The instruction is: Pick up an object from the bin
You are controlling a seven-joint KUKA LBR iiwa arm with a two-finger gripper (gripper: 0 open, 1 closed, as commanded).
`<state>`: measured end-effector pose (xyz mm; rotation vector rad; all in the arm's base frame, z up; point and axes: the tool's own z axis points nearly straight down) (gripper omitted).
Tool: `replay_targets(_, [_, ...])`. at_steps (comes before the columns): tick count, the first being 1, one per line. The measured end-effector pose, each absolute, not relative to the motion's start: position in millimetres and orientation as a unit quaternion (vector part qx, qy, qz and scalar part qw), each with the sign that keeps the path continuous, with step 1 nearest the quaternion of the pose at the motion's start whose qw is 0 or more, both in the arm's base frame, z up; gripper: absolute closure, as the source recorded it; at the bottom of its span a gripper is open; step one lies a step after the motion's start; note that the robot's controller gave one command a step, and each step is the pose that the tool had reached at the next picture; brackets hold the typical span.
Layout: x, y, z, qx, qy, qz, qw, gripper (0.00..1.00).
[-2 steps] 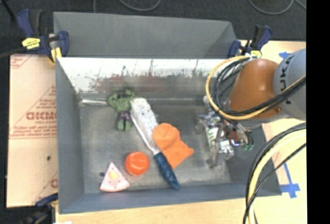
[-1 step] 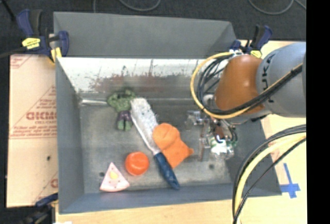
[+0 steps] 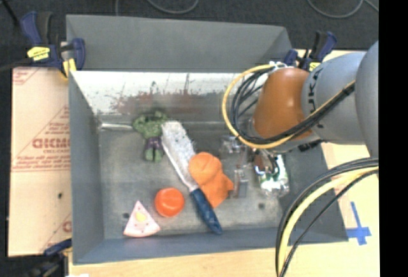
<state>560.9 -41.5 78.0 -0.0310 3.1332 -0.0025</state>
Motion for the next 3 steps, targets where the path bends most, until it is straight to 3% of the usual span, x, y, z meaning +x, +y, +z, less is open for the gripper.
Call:
replay_targets(1, [559.9,-8,73,0.078,0.997,-0.001,0.004,0.00])
replay_targets(2, [609.5,18,72,-0.002,1.000,-0.001,0.008,1.00])
replay_targets(3, [609.5,18,72,-0.003,1.000,-0.001,0.008,1.00])
